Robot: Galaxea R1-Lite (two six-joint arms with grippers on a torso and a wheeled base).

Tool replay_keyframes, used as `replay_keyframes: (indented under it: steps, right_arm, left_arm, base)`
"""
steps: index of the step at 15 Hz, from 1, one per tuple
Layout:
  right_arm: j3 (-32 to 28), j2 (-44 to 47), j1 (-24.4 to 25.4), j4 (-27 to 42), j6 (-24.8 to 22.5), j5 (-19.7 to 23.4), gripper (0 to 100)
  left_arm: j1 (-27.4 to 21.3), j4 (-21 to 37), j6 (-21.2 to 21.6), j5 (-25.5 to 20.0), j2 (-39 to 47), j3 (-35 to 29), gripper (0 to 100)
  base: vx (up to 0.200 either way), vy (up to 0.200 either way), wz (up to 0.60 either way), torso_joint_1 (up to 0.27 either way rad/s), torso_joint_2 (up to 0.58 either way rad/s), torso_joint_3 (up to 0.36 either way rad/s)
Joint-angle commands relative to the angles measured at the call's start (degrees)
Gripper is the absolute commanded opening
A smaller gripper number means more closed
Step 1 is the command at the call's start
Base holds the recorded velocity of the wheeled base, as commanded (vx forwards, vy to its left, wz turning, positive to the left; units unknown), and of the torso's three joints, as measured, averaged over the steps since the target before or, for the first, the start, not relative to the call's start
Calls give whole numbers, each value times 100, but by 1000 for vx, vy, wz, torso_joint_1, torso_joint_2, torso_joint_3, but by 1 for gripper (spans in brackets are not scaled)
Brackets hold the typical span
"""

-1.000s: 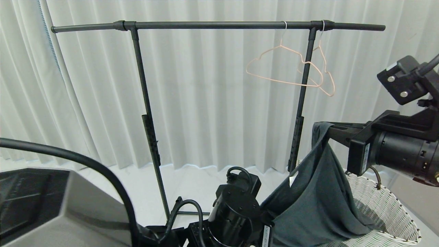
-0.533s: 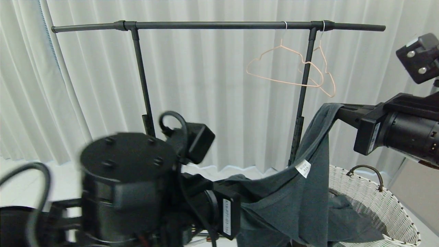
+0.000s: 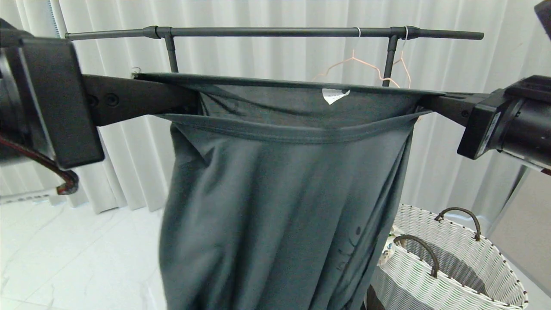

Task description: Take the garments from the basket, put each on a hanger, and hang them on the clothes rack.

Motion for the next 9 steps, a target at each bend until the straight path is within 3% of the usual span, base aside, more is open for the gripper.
replay_keyframes:
  steps: [1, 2, 3, 6, 9]
  right_arm:
    - [82, -75, 58, 8, -100, 3, 0]
    - [91, -102, 67, 25, -135, 12, 0]
    - [12, -128, 111, 78, -153, 12, 0]
    - [-656, -137, 111, 641, -161, 73, 0]
    - [-1623, -137, 41, 1625, -161, 407, 0]
  left_arm:
    - [330, 118, 651, 11, -54, -59, 0]
    - [365, 118, 879, 11, -36, -59, 0]
    - [409, 109, 1380, 28, 113, -103, 0]
    - [409, 92, 1521, 28, 377, -490, 0]
    - [409, 92, 1512, -7, 834, -1465, 0]
  base:
    - [0, 0, 0, 0, 0, 0]
    - [0, 0, 0, 0, 0, 0]
    - [0, 0, 0, 0, 0, 0]
    - [0, 0, 0, 0, 0, 0]
    - [0, 0, 0, 0, 0, 0]
